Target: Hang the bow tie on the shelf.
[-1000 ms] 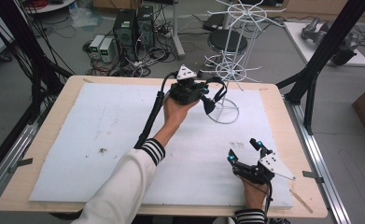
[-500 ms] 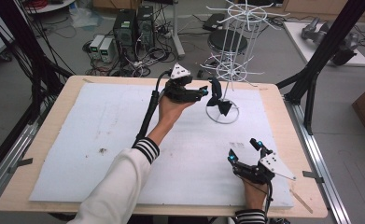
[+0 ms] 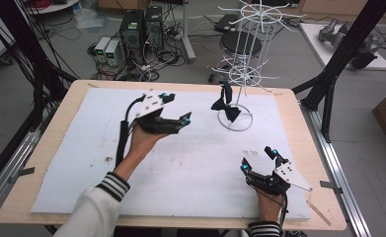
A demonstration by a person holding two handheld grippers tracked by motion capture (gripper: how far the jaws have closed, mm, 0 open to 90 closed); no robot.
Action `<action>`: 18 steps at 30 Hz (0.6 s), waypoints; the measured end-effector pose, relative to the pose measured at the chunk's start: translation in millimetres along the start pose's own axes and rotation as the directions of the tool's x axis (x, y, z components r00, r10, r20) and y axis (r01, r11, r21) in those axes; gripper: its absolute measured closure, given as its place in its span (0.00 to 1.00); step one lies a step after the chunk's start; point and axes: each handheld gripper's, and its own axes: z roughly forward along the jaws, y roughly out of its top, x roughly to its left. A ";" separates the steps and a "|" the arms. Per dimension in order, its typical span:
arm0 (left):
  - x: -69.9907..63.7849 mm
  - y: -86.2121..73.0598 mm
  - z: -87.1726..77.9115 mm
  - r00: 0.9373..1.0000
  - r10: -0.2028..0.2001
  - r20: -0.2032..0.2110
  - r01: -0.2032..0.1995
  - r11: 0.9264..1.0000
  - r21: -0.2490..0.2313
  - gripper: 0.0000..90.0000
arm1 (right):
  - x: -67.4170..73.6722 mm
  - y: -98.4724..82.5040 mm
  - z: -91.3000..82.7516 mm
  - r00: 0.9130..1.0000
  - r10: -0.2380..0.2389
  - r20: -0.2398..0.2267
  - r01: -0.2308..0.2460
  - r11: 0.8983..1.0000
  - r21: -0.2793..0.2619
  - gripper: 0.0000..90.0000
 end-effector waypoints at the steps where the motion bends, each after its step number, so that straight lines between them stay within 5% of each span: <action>1: 1.9 -4.2 -12.2 1.000 -0.001 -0.008 0.001 1.000 -0.007 0.20 | 0.0 0.0 0.1 1.000 -0.001 0.000 0.001 1.000 -0.001 0.10; 6: 11.6 -28.1 -69.4 0.998 -0.010 -0.059 0.009 1.000 -0.014 0.20 | 0.2 0.1 0.3 1.000 -0.003 0.001 0.003 1.000 0.000 0.10; 12: 20.6 -67.3 -141.1 0.988 -0.021 -0.154 0.017 1.000 -0.025 0.20 | 0.0 0.1 0.7 1.000 -0.006 0.001 0.006 1.000 0.003 0.10; 18: 25.8 -105.3 -185.2 0.981 -0.036 -0.190 0.029 0.999 -0.041 0.20 | 1.1 0.2 0.8 1.000 -0.006 0.006 0.006 1.000 0.009 0.10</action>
